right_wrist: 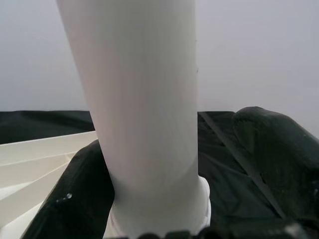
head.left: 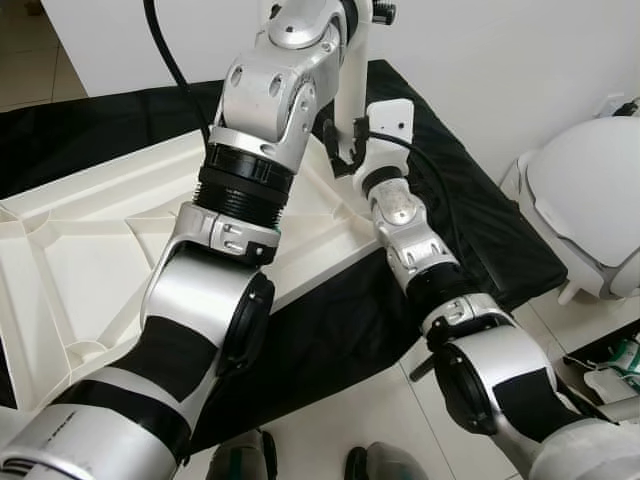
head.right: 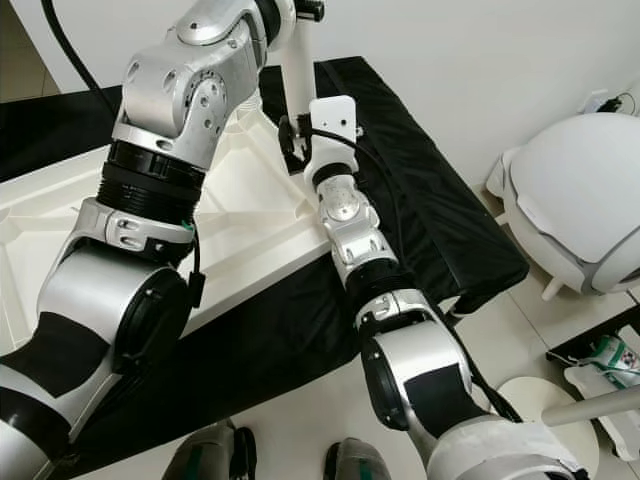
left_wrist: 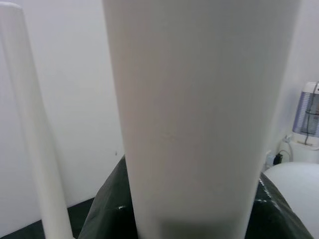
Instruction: Building children table
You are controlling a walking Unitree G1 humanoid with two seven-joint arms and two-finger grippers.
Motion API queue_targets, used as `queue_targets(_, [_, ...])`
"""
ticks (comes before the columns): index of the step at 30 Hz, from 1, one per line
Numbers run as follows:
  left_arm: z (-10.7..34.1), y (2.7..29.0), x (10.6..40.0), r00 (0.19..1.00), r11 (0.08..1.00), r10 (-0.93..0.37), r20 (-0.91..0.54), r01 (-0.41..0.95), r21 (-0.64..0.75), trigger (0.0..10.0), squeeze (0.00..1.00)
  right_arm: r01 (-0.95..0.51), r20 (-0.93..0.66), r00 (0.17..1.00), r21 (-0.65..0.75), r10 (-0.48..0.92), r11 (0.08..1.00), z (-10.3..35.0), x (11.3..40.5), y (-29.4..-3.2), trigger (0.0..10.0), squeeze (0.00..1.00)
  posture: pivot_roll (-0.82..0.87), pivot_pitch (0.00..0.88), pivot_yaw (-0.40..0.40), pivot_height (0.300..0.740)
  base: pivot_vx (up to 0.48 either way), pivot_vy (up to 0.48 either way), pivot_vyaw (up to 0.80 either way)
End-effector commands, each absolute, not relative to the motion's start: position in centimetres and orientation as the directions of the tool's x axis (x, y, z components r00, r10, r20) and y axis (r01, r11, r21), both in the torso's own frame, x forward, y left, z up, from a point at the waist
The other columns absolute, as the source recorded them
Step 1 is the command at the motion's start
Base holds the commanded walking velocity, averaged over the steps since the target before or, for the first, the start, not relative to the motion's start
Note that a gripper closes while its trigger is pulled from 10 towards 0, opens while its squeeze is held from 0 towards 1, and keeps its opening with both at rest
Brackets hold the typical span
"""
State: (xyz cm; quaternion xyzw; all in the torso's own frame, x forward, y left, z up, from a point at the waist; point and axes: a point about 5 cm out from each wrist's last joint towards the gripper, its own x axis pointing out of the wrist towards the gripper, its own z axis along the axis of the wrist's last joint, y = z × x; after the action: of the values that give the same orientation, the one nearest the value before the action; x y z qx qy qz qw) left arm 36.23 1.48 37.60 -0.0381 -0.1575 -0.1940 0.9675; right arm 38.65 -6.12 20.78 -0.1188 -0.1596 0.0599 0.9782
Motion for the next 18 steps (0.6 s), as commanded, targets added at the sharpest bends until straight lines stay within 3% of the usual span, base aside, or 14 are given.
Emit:
queue_targets(1, [37.8,1.1,35.8,0.880,0.929,-0.345,0.327,0.369,-0.013,10.0,0.00,-0.007,0.329,0.941,-0.233,0.085,0.972,21.7,38.8,-5.6,10.0,0.00,-0.02,0.000,0.000,0.740,0.000,0.000,0.00])
queue_targets(17, [38.0,0.4,35.3,0.871,0.921,-0.366,0.327,0.390,-0.006,10.0,0.00,0.094,0.382,0.924,-0.149,-0.030,0.984,22.6,38.8,-4.9,10.0,0.00,-0.01,0.008,-0.006,0.740,0.000,0.000,0.00])
queue_targets(18, [38.0,0.4,35.3,0.871,0.921,-0.367,0.328,0.390,-0.006,10.0,0.00,0.098,0.385,0.922,-0.145,-0.035,0.985,22.5,38.8,-4.9,7.0,0.00,-0.01,0.008,-0.007,0.740,0.000,0.000,0.00])
